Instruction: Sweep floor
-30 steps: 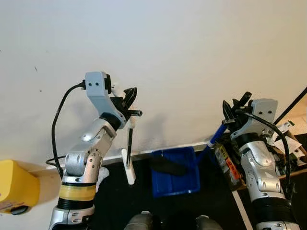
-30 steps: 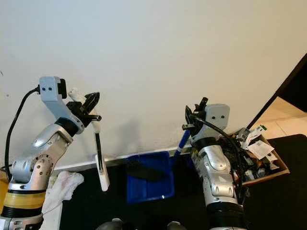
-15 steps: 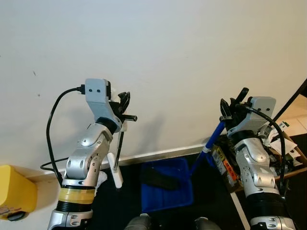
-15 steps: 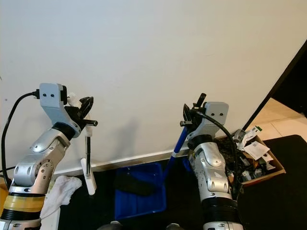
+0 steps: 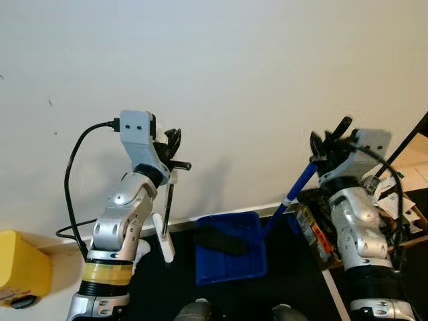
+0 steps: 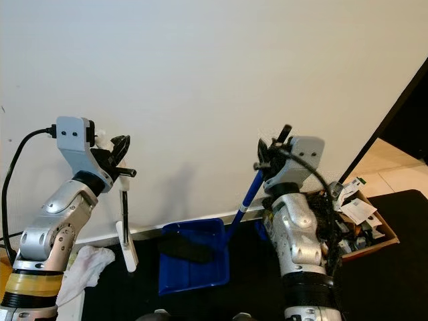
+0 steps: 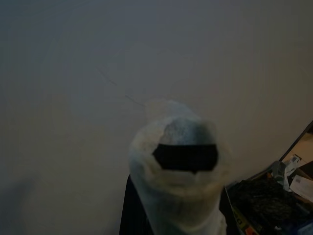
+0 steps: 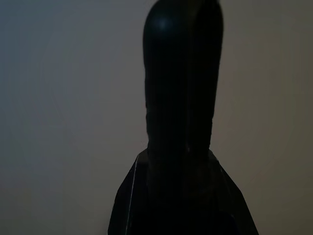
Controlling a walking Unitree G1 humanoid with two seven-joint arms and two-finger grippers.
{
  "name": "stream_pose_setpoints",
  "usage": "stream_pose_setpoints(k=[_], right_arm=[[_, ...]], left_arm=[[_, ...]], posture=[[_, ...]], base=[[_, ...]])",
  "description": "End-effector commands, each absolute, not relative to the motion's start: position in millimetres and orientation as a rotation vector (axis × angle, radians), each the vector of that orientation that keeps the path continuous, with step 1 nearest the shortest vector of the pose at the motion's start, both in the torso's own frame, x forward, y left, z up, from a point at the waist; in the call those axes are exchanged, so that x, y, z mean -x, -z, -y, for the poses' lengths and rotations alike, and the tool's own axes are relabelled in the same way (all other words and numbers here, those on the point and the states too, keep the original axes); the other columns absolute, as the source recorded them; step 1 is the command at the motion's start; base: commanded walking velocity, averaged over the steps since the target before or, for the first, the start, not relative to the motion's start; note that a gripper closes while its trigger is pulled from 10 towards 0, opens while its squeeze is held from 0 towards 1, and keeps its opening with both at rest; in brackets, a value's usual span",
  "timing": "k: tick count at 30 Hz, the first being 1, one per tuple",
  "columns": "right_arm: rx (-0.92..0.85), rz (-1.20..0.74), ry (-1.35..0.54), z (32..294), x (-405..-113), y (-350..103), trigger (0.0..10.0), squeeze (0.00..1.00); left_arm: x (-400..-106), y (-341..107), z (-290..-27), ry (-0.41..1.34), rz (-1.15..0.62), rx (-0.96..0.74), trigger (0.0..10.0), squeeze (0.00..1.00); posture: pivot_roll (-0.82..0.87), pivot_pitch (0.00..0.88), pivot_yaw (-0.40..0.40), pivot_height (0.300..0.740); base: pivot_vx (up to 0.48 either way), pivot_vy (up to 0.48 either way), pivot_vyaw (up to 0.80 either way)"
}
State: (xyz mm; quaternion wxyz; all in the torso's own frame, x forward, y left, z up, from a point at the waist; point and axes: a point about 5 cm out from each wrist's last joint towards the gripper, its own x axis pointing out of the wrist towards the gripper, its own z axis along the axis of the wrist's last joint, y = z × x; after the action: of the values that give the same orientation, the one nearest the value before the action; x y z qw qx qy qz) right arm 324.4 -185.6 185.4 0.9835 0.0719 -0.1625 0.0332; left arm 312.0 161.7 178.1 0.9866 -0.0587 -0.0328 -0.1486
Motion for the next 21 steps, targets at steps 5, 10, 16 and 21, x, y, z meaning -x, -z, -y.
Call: stream_pose_setpoints(k=[5, 10, 16, 21], right_arm=[[-0.173, 0.488, -0.064, 193.0, -324.1, -230.1, 10.0, 0.0], [-0.169, 0.479, -0.062, 193.9, -323.6, -227.8, 10.0, 0.0], [-0.175, 0.471, -0.063, 192.4, -322.6, -228.8, 10.0, 0.0], [-0.181, 0.486, -0.064, 192.5, -322.8, -237.3, 10.0, 0.0]], left_arm=[[-313.8, -183.4, -160.7, 0.304, 0.101, 0.092, 10.0, 0.0], [-315.1, -184.0, -162.7, 0.297, 0.099, 0.086, 10.0, 0.0], [-315.6, -183.7, -162.7, 0.294, 0.096, 0.085, 10.0, 0.0], [-316.6, -184.0, -159.8, 0.303, 0.1, 0.086, 10.0, 0.0]], posture=[[0.12, 0.008, 0.048, 0.74], [0.12, 0.017, 0.045, 0.74], [0.12, 0.02, 0.046, 0.74], [0.12, 0.023, 0.044, 0.74]], base=[[0.0, 0.0, 0.0], [0.0, 0.0, 0.0], [0.0, 0.0, 0.0], [0.0, -0.246, 0.0]])
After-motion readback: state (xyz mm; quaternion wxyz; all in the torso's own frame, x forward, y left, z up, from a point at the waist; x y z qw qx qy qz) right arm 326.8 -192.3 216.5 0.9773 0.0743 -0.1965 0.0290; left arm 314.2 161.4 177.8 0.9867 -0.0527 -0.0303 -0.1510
